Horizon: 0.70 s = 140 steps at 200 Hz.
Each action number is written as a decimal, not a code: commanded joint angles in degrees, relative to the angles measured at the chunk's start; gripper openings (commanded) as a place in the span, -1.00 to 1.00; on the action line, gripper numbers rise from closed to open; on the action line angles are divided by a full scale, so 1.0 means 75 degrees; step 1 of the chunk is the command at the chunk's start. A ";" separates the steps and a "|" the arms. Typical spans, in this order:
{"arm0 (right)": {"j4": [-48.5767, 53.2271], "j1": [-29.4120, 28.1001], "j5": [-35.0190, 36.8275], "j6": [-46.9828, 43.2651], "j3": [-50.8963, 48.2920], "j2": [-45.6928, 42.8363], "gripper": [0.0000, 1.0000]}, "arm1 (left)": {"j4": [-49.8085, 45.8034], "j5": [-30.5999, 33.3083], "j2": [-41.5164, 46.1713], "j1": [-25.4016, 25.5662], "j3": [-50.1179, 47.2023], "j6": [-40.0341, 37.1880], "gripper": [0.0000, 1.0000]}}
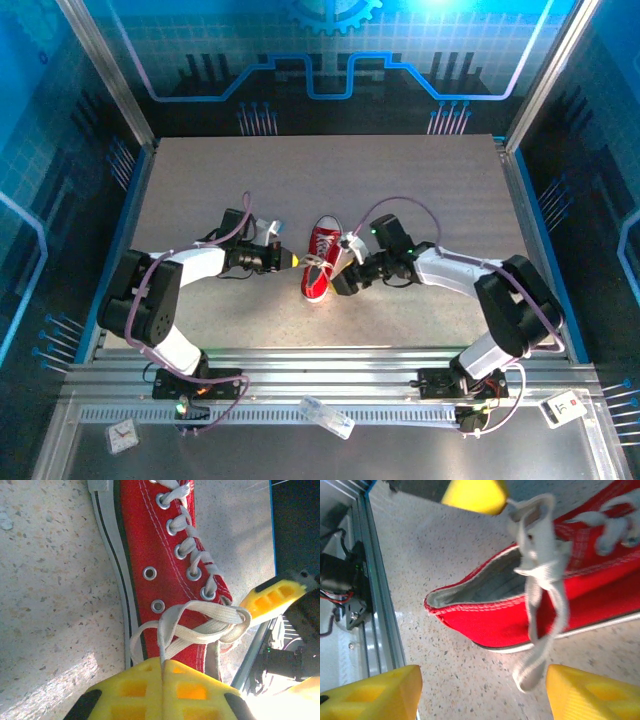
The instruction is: Tie the shoes
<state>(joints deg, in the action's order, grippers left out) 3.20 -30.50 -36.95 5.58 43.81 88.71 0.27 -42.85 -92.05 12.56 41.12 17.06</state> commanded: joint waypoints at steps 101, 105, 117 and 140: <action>0.0291 0.0281 0.1157 -0.0477 0.0601 0.1001 -0.28 | 0.0046 -0.0057 -0.0170 0.0013 0.0178 0.0036 -1.00; 0.0310 0.0228 0.1175 -0.0495 0.0661 0.1072 -0.29 | 0.0035 -0.0055 -0.0151 0.0013 0.0177 0.0043 -1.00; 0.0211 0.0132 0.1160 -0.0539 0.0781 0.1191 -0.29 | 0.0009 -0.0032 -0.0127 0.0013 0.0165 0.0031 -1.00; -0.0045 -0.0038 0.1202 -0.0676 0.0838 0.1236 -0.29 | 0.0010 -0.0031 -0.0113 0.0015 0.0153 0.0034 -1.00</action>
<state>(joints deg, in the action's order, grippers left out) 4.10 -29.36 -28.80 3.42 48.16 97.41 0.27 -42.87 -92.97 12.56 41.12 17.08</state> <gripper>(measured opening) 0.357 0.039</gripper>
